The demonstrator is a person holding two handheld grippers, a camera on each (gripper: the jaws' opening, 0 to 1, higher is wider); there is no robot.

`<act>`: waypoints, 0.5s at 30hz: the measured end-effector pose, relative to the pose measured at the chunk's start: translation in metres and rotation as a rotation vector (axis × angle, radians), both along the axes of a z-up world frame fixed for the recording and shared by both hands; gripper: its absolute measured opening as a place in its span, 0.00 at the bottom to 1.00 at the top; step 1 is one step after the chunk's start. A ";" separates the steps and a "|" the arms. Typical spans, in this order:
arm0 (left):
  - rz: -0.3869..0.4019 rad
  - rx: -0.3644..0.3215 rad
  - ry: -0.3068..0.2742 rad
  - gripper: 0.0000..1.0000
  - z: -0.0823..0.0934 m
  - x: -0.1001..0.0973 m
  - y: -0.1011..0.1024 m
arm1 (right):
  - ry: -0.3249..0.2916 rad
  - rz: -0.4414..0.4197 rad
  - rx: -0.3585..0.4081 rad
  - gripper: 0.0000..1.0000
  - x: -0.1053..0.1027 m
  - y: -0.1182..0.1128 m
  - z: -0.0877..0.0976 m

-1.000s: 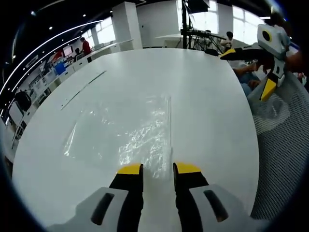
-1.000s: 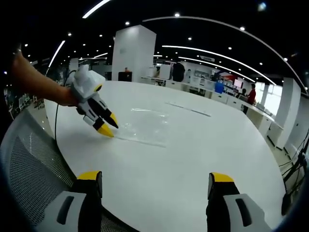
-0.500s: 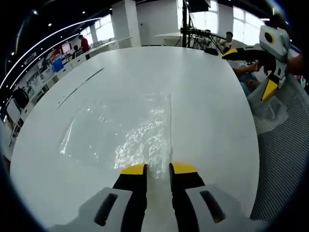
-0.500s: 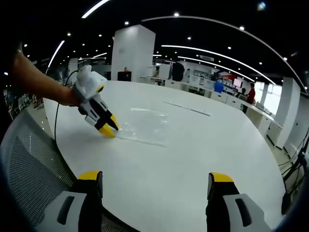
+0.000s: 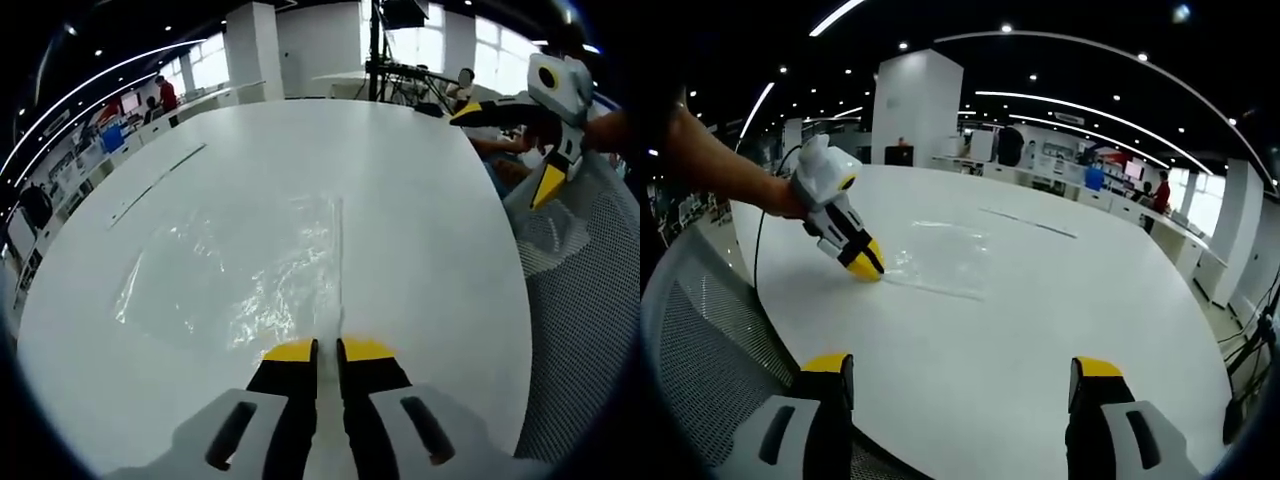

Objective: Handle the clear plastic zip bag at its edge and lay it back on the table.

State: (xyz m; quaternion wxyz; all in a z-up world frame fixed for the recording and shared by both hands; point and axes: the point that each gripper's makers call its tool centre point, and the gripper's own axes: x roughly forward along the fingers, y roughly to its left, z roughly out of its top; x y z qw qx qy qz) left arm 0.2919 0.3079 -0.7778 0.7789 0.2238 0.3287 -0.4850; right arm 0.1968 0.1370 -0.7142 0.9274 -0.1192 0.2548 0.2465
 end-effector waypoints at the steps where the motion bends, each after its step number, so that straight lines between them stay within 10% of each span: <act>1: -0.001 -0.001 0.003 0.05 0.000 0.000 0.000 | 0.000 0.000 0.000 0.89 0.000 0.000 0.000; 15: -0.041 0.010 0.001 0.00 0.000 -0.004 -0.004 | 0.010 0.003 -0.007 0.88 -0.001 0.000 -0.001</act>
